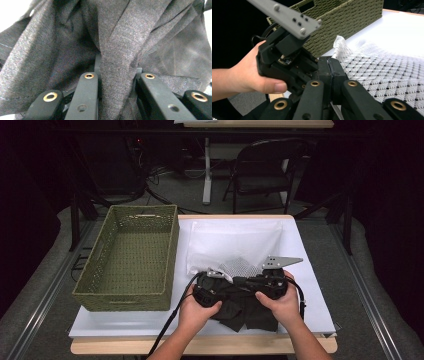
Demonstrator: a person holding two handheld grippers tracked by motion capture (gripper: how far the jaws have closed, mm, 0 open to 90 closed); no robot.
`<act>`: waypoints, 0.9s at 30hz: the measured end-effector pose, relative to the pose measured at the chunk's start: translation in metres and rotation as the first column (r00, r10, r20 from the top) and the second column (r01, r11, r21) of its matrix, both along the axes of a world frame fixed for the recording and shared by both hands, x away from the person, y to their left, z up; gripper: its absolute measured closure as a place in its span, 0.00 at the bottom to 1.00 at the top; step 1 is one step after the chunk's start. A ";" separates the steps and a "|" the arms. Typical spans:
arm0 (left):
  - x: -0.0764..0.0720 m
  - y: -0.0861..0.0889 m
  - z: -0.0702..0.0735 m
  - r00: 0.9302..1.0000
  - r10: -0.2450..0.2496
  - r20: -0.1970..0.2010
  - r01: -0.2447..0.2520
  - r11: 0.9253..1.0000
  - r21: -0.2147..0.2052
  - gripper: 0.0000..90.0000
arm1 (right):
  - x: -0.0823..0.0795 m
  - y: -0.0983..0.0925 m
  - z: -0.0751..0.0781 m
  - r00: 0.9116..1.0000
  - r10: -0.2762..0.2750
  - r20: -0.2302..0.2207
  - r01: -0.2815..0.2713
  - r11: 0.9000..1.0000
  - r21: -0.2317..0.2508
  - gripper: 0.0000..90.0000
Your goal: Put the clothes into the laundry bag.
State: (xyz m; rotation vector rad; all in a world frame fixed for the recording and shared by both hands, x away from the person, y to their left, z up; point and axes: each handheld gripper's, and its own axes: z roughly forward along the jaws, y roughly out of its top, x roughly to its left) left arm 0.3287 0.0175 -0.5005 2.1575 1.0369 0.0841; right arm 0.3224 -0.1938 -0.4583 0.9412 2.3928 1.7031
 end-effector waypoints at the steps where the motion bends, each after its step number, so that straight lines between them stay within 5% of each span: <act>1: 0.001 -0.001 0.001 1.000 0.003 -0.004 -0.003 1.000 -0.011 0.85 | 0.000 0.000 0.000 1.000 0.005 -0.004 -0.005 1.000 0.003 0.99; 18: 0.026 0.004 -0.008 0.994 0.101 -0.033 -0.103 0.994 -0.047 0.83 | -0.003 -0.001 0.001 1.000 0.008 0.003 -0.008 1.000 -0.008 0.99; 27: 0.018 0.008 0.001 0.998 0.065 -0.006 -0.065 0.997 -0.039 0.61 | 0.001 -0.007 -0.002 1.000 -0.022 0.000 0.022 1.000 -0.015 0.99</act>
